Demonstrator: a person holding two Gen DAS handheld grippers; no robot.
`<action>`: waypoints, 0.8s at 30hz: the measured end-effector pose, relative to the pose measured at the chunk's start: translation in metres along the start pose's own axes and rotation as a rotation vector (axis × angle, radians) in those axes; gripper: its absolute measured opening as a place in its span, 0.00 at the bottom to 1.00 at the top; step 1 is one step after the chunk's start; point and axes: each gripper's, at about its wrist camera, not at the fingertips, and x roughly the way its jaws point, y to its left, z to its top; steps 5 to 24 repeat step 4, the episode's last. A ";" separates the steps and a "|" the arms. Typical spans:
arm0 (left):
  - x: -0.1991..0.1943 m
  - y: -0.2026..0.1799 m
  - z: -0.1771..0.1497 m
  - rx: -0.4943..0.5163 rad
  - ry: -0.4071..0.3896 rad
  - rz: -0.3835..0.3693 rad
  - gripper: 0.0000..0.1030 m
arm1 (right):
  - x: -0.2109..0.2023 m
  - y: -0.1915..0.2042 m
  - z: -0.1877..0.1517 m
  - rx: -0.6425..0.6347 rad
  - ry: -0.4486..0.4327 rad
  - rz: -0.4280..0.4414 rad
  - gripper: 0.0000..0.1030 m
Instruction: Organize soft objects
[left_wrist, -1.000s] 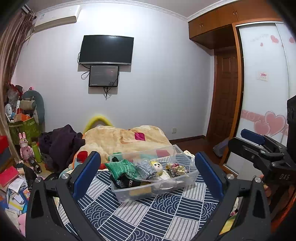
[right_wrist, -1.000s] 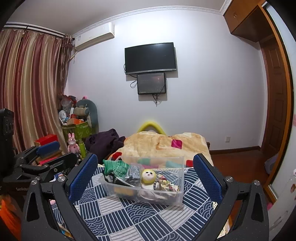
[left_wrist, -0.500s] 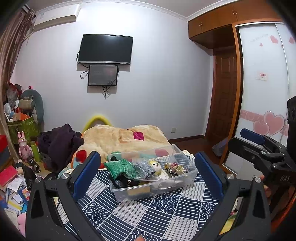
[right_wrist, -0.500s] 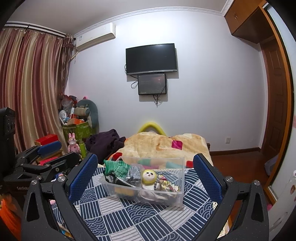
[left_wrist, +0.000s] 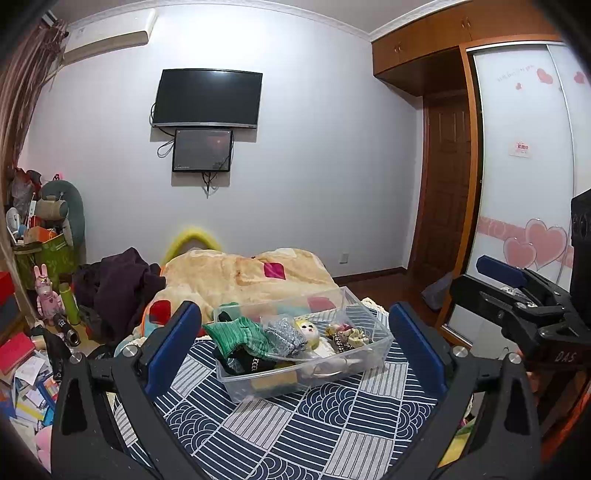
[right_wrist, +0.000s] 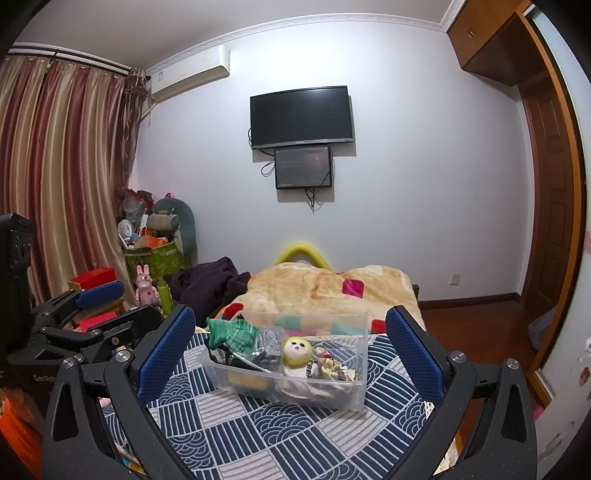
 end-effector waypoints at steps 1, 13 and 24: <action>0.000 0.000 0.000 0.000 0.000 -0.001 1.00 | 0.000 0.000 0.000 0.000 0.001 0.001 1.00; -0.001 -0.001 0.000 0.002 0.001 -0.003 1.00 | -0.001 0.000 0.000 0.000 0.000 0.000 1.00; -0.001 -0.001 0.000 0.002 0.001 -0.003 1.00 | -0.001 0.000 0.000 0.000 0.000 0.000 1.00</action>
